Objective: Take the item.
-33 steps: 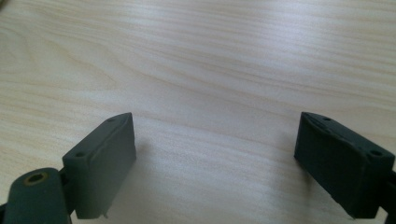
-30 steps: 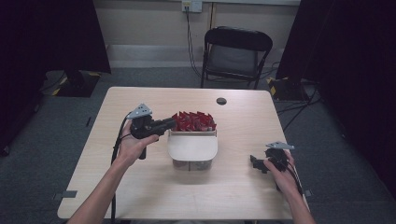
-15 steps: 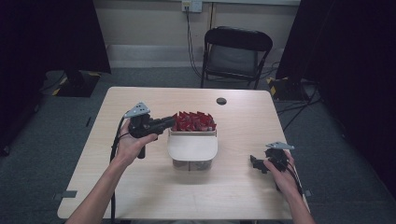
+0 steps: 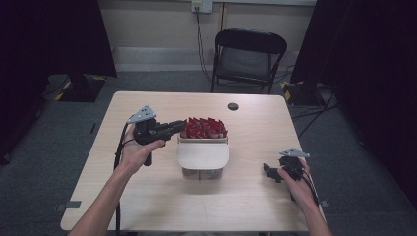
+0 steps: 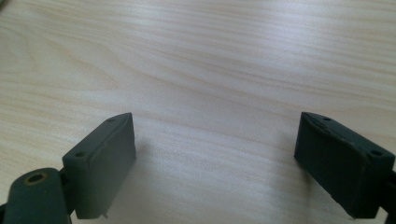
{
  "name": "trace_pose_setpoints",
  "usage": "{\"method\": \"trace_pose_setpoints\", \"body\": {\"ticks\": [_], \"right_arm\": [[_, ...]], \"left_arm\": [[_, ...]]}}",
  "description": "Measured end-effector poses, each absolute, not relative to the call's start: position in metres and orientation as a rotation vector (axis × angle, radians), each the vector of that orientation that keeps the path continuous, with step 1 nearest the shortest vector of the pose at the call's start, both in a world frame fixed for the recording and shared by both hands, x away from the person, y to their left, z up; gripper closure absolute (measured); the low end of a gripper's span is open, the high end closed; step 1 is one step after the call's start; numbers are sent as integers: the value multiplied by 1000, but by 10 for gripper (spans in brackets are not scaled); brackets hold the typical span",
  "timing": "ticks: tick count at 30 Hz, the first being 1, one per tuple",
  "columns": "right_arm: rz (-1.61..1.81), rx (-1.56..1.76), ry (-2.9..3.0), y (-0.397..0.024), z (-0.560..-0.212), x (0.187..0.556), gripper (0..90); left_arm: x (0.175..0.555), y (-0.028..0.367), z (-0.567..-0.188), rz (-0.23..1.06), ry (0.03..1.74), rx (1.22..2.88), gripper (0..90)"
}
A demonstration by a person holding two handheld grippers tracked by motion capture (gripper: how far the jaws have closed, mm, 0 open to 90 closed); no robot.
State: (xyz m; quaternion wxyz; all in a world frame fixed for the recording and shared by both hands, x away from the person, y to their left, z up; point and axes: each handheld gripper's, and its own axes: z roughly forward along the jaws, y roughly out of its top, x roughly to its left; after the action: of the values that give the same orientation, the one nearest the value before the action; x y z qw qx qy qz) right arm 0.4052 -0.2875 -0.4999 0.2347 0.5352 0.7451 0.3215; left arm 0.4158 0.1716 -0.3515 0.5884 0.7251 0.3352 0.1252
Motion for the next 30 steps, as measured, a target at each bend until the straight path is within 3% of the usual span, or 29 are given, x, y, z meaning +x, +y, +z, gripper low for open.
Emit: {"method": "trace_pose_setpoints", "body": {"ticks": [30], "right_arm": [[883, 1468, 2046, -287, -500, 405, 119]], "left_arm": [[403, 175, -323, 316, 694, 1638, 813]]}}
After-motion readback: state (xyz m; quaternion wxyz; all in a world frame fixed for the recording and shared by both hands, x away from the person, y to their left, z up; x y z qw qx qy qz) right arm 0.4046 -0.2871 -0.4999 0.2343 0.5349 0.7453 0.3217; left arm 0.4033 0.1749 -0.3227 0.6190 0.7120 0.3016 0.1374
